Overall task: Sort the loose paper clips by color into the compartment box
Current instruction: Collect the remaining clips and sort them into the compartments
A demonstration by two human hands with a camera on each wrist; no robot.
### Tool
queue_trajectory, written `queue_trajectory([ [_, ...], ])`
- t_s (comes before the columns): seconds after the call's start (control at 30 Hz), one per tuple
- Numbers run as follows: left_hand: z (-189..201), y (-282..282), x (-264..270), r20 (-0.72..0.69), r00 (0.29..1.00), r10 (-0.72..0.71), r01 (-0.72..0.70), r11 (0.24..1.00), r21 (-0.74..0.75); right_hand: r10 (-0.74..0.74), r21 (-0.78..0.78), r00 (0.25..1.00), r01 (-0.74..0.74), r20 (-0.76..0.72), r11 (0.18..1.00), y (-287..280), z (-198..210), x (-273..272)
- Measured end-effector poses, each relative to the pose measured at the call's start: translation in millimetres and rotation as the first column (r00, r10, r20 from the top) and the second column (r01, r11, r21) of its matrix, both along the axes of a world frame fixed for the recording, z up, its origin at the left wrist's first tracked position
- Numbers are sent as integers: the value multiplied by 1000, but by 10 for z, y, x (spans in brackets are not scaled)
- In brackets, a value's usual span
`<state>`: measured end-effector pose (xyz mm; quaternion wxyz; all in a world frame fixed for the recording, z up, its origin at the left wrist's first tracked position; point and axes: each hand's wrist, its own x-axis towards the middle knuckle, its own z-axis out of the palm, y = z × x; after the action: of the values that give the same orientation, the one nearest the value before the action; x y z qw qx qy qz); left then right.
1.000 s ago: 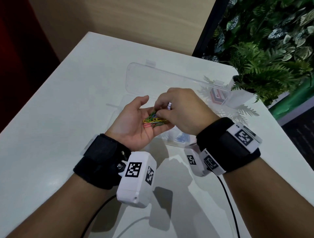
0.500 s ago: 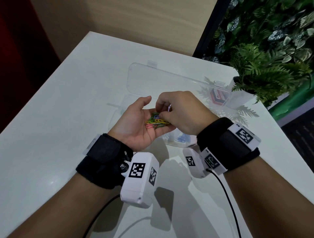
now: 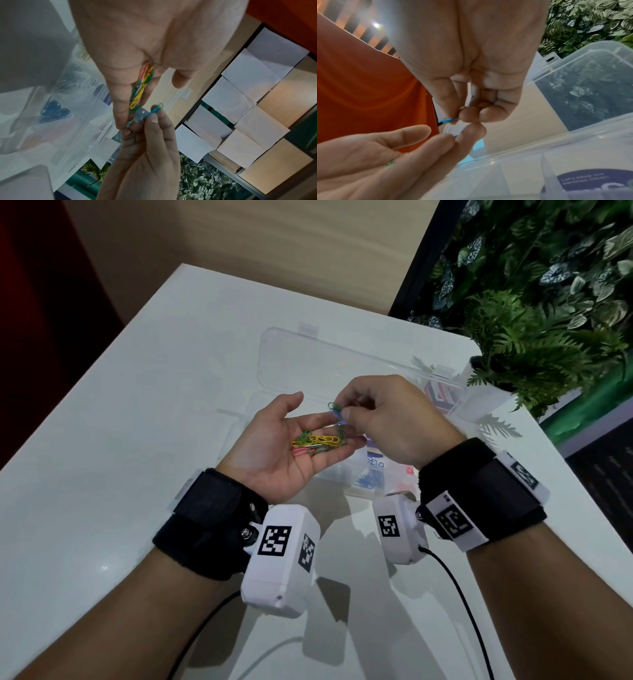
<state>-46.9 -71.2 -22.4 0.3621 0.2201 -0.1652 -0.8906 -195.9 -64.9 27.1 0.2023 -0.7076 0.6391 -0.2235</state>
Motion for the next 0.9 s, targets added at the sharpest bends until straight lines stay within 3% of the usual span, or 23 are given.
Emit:
queue_trajectory([
  [0.2,-26,-29,8,32,997,66,-66,998,1,-19,2,980,20,-199,1000,54,-32,38],
  [0.4,-3,-20,5,2,992,123,-123,992,9,-93,-37,992,90,-89,995,40,11,29],
  [0.67,-44,-45,9,-2,993,116,-116,993,0,-47,-21,946,42,-321,999,36,-58,147],
  [0.9,0,-70,108,21,996,91,-90,995,-48,7,-8,931,-11,-365,1000,-34,12,253],
])
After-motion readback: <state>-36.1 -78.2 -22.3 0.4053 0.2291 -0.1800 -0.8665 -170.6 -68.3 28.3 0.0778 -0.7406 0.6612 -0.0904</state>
